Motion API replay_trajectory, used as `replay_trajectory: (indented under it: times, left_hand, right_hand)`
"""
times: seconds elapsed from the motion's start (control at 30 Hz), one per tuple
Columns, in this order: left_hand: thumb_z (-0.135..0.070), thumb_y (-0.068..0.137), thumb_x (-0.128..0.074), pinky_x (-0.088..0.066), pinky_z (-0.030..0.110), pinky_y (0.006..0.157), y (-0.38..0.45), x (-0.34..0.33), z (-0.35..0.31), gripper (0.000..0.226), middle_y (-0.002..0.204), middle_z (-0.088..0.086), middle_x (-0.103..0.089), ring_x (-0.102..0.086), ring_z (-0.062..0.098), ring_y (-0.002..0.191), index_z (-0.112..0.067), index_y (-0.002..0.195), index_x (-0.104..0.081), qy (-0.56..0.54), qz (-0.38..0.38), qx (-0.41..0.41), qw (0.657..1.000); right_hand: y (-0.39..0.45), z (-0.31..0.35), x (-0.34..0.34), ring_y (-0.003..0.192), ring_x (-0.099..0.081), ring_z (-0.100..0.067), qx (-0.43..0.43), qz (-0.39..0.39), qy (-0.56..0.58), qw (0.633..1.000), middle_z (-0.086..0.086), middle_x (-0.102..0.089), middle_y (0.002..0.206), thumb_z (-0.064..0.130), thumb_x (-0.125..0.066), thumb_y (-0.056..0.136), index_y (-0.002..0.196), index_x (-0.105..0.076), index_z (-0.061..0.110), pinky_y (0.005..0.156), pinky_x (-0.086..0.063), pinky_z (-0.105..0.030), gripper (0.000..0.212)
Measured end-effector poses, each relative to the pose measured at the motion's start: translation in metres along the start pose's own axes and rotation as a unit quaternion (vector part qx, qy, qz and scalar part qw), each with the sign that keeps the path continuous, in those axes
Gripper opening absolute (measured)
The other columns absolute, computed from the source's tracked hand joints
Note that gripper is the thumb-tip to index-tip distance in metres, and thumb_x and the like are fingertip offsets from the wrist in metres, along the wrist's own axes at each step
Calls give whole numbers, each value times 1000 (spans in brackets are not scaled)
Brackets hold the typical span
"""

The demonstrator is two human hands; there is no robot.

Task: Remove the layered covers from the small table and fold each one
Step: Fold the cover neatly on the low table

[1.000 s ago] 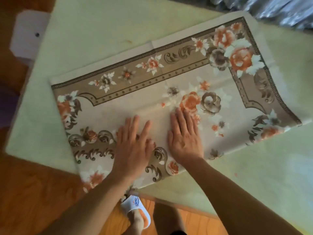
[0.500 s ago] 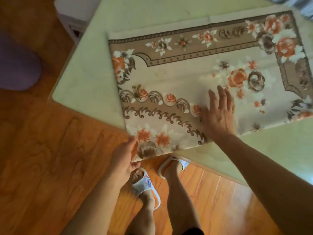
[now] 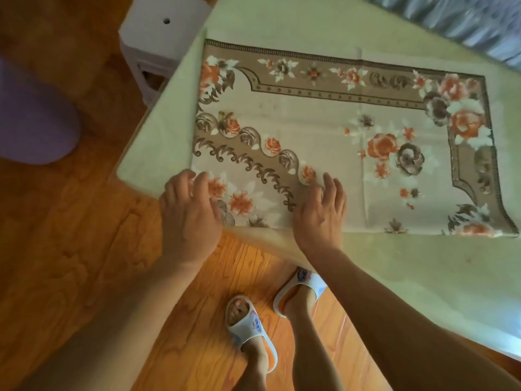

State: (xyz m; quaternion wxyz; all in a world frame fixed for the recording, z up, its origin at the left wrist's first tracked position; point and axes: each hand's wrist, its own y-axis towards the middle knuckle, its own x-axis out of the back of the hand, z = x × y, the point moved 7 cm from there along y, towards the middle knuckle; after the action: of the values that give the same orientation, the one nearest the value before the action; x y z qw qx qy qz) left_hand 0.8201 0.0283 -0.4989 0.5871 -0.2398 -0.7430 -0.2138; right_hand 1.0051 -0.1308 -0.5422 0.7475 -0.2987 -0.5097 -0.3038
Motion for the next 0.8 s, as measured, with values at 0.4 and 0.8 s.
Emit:
replay_trajectory:
  times: [0.4, 0.8]
  left_hand:
    - [-33, 108, -26, -19, 52, 124, 34, -75, -13, 52, 163, 15, -29, -15, 33, 155, -12, 156, -31, 23, 56, -74, 995]
    - [-10, 98, -43, -16, 55, 124, 3, -75, -183, 56, 162, 17, -31, -18, 36, 154, -6, 153, -37, -40, 56, -170, 983]
  right_hand:
    - [16, 66, -48, 155, 1, -25, 151, 47, -23, 987, -10, -14, 167, 47, -24, 107, 156, -29, 17, 126, -6, -45, 57]
    - [32, -154, 22, 155, 8, -22, 9, 54, -117, 992, -4, 1, 169, 57, -19, 103, 161, -11, 23, 126, -1, -44, 67]
